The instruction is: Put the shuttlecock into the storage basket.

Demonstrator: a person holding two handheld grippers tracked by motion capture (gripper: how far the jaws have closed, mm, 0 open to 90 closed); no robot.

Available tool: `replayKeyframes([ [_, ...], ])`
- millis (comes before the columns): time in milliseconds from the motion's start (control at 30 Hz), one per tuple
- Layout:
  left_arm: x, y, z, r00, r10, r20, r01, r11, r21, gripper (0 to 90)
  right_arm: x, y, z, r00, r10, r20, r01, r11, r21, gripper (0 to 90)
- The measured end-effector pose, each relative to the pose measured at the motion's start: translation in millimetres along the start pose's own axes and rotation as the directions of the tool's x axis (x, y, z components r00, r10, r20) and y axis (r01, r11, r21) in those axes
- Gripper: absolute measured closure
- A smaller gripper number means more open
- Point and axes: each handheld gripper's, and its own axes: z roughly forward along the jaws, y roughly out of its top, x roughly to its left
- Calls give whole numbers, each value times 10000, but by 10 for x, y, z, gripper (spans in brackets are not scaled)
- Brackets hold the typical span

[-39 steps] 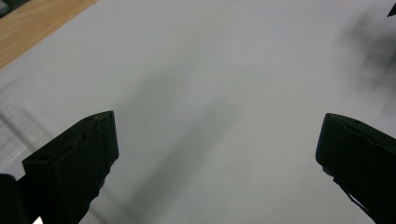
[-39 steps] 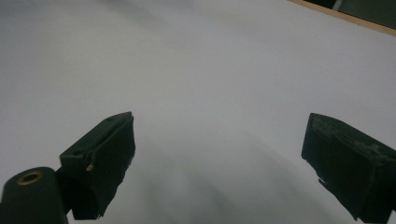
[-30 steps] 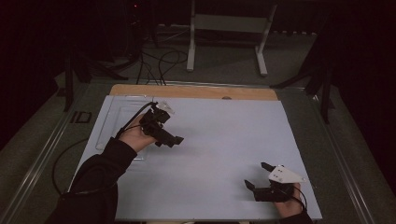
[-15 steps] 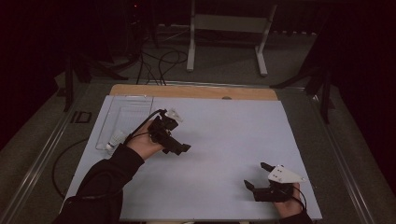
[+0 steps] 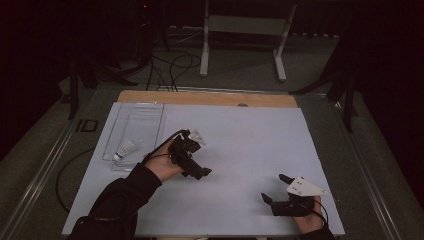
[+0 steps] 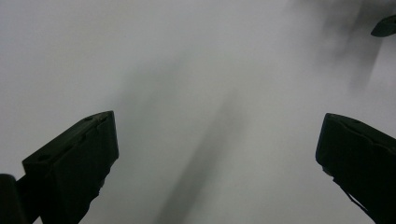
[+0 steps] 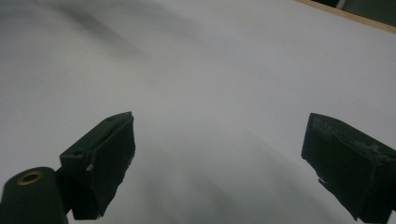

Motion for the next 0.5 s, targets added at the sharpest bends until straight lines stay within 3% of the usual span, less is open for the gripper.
replayKeyframes([
  [167,-55,-75,91,9997,-41,238,38,10000,92,0,0,1,0,10000,-4,-3,4,10000,3,96],
  [367,-121,-174,199,9990,168,406,-183,9992,350,0,1,1,0,10000,11,-16,-11,10000,0,96],
  [500,-137,-235,227,9979,71,641,-88,9996,269,0,1,1,-1,10000,20,-9,-20,10000,0,96],
])
